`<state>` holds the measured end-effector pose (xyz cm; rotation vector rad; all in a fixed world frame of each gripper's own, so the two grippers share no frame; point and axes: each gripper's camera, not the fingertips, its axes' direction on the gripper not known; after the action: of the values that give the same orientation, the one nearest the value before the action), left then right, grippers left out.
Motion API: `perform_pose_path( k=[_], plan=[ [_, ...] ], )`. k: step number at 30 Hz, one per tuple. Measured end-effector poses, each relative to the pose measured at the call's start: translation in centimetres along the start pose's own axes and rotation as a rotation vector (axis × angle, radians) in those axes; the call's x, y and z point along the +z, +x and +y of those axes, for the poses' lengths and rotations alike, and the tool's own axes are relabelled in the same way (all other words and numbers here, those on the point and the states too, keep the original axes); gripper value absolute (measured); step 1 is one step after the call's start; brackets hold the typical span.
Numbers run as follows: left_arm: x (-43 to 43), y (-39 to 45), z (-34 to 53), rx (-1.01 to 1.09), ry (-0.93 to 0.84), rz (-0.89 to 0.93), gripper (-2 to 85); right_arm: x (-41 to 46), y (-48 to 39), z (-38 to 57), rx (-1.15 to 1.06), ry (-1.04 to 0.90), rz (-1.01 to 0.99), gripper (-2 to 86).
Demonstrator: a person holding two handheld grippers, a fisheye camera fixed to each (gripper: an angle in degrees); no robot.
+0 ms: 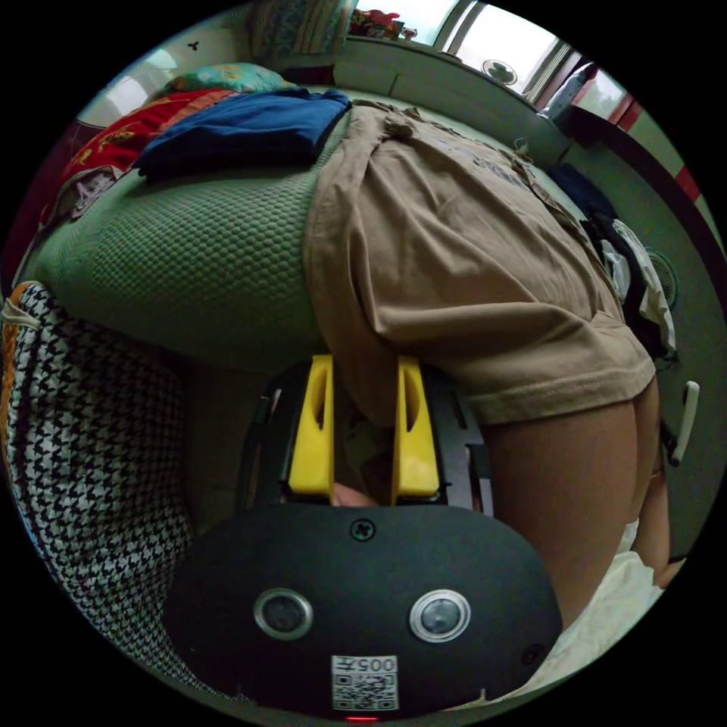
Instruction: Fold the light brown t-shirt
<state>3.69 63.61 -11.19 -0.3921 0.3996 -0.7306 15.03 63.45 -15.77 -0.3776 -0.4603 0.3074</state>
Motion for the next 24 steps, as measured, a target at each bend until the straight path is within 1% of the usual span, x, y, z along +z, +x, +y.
perform_pose_path(
  k=[4,6,10,13,16,19,24],
  plan=[
    [-0.8,0.6,0.7,-0.009,-0.003,-0.016,10.1,0.0,0.0,-0.2,0.003,-0.031,-0.022,0.4],
    [-1.4,1.2,1.1,-0.006,-0.007,-0.017,7.8,-0.2,0.1,-0.1,0.012,-0.034,-0.053,-1.0],
    [-2.5,2.0,2.0,-0.008,-0.019,-0.053,3.8,-1.7,0.7,0.5,0.006,-0.020,-0.116,-1.6],
    [-3.8,2.0,2.9,-0.044,-0.045,-0.037,2.1,-3.3,1.0,1.1,-0.017,-0.012,-0.108,-1.7],
    [-5.9,2.2,4.1,-0.052,-0.011,-0.045,1.3,-5.4,1.3,1.5,-0.032,0.020,-0.080,-1.7],
    [-8.6,2.9,5.1,-0.047,0.007,-0.117,0.9,-8.0,1.3,1.7,-0.046,0.072,-0.064,-1.7],
    [-15.1,4.1,6.5,-0.043,0.135,-0.181,0.7,-12.2,1.8,1.3,-0.018,0.171,-0.016,-1.7]
  ],
)
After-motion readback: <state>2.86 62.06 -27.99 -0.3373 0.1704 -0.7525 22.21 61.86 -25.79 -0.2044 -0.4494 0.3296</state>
